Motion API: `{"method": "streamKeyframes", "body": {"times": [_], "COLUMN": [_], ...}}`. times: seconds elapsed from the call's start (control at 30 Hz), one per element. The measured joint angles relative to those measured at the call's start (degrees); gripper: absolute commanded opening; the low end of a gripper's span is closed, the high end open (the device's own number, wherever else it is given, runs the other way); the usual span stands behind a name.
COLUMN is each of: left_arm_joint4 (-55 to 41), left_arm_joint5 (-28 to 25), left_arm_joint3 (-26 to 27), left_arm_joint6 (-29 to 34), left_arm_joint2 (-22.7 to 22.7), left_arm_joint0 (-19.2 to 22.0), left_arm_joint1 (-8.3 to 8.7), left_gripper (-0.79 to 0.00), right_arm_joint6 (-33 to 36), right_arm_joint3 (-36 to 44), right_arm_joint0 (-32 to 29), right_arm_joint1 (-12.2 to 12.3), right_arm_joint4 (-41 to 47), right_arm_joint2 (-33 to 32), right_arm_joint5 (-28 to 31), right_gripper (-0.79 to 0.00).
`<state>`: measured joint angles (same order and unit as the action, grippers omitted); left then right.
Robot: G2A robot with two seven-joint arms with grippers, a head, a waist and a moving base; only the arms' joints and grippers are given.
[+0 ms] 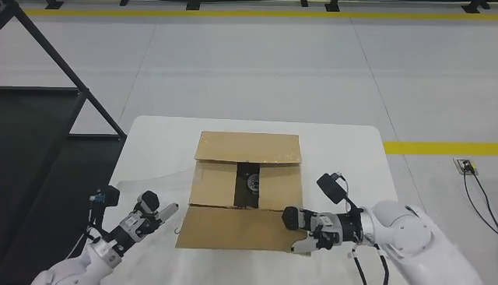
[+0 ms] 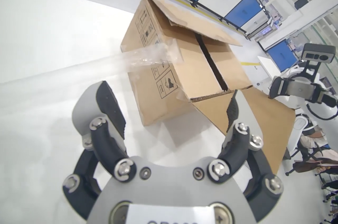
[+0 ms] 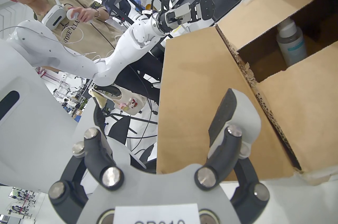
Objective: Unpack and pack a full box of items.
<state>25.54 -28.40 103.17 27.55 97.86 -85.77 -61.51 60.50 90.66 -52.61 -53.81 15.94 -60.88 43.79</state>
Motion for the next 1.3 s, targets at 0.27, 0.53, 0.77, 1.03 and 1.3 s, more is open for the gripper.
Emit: {"method": "streamKeyframes", "body": {"times": [0.27, 0.53, 0.77, 1.03, 1.3], "left_arm_joint4": [4.49, 6.34, 6.97, 7.12, 7.12], "left_arm_joint5": [-1.03, -0.77, 0.02, 0.67, 0.67], "left_arm_joint3": [-0.23, -0.89, -1.85, -2.04, -2.04], "left_arm_joint6": [2.78, 2.85, 2.56, 1.96, 1.96], "left_arm_joint2": [-2.35, -3.86, -4.34, -4.3, -4.3], "left_arm_joint0": [0.12, 0.46, 1.16, 1.28, 1.28], "left_arm_joint1": [0.31, 0.45, 0.6, 0.58, 0.58], "left_gripper": [0.0, 0.0, 0.0, 0.0, 0.0], "right_arm_joint6": [-0.91, -3.15, -6.14, -3.3, -3.51], "right_arm_joint3": [-1.88, -2.1, -3.78, -6.55, -6.44], "right_arm_joint0": [3.94, 6.69, 6.92, 7.58, 7.49], "right_arm_joint1": [2.01, 3.49, 4.87, 5.13, 5.09], "right_arm_joint4": [0.93, 0.54, 10.35, 22.09, 21.97], "right_arm_joint2": [6.19, 10.75, 11.54, 10.7, 10.75], "right_arm_joint5": [0.91, 3.15, 6.13, 3.29, 3.15], "right_gripper": [0.0, 0.0, 0.0, 0.0, 0.0]}}
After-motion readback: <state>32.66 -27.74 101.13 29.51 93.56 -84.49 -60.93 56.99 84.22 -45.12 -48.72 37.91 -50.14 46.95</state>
